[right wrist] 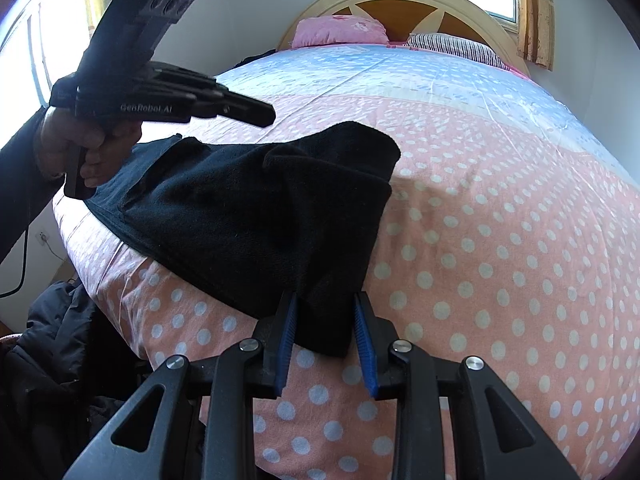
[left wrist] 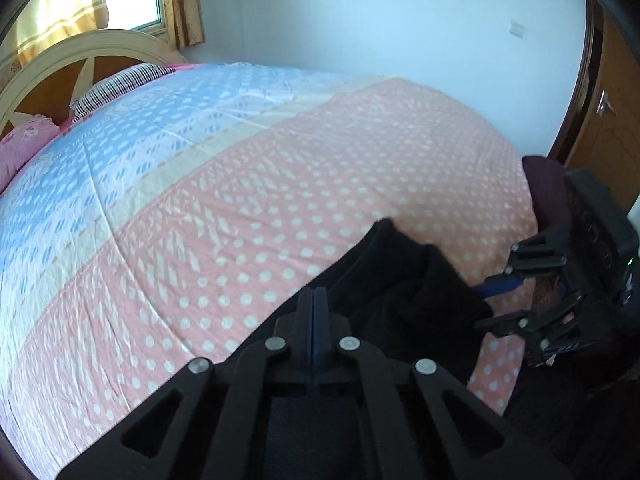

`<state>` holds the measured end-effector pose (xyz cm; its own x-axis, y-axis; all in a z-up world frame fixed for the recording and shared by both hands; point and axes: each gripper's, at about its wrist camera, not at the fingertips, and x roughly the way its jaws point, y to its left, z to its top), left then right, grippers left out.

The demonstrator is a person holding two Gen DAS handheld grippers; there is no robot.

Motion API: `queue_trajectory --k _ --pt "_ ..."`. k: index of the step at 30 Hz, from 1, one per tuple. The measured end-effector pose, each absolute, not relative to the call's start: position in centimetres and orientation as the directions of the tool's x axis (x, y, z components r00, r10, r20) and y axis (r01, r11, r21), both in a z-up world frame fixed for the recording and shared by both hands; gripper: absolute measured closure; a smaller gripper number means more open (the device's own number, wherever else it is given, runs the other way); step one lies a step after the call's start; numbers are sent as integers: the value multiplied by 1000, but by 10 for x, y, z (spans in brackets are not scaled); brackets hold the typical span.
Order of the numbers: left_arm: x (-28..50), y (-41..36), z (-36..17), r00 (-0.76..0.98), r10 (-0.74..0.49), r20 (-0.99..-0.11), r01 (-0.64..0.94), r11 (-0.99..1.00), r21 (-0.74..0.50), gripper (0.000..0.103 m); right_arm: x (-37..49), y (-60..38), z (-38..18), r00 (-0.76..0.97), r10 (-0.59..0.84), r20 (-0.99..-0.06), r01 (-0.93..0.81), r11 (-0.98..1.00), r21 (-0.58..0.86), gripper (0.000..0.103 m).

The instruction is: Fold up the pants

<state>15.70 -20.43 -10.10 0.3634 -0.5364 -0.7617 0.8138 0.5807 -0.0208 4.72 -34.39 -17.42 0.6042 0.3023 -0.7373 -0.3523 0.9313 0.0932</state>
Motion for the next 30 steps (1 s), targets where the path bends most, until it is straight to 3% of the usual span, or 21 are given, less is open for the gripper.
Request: queue_trajectory --k 4,7,8,9,11,14,16,18,22,26,30 --pt "141 -213 -99 325 -602 -729 847 528 -58 99 47 -349 -174 618 321 -718 -346 931 119 68" --pt "135 -225 -93 313 -622 -718 867 495 -51 72 48 -353 -172 629 322 -708 -335 934 128 64" --pt "134 -228 -91 308 -628 -714 870 490 -55 55 48 -355 -170 631 324 -705 -334 934 130 64" --pt "134 -230 -91 297 -636 -712 876 478 -61 53 49 -355 -169 624 332 -707 -339 931 138 64" --pt "135 -240 -97 262 -621 -739 888 455 -67 55 48 -352 -169 610 328 -722 -349 929 127 64" --pt "137 -253 -116 198 -557 -806 898 433 -79 87 48 -350 -170 605 319 -730 -361 926 106 64" --pt "140 -256 -123 190 -533 -825 891 446 -84 87 48 -349 -171 599 320 -734 -361 926 110 64" --pt "139 -255 -119 204 -547 -812 887 455 -84 96 48 -351 -171 599 324 -732 -359 926 117 64" --pt "134 -254 -105 289 -551 -782 875 483 -17 96 50 -351 -171 613 320 -722 -331 934 133 64" --pt "144 -256 -128 318 -510 -799 848 530 0 94 53 -354 -171 622 306 -720 -322 939 122 64" --pt "127 -243 -114 385 -538 -750 832 554 29 80 47 -351 -163 680 245 -691 -303 952 40 64"
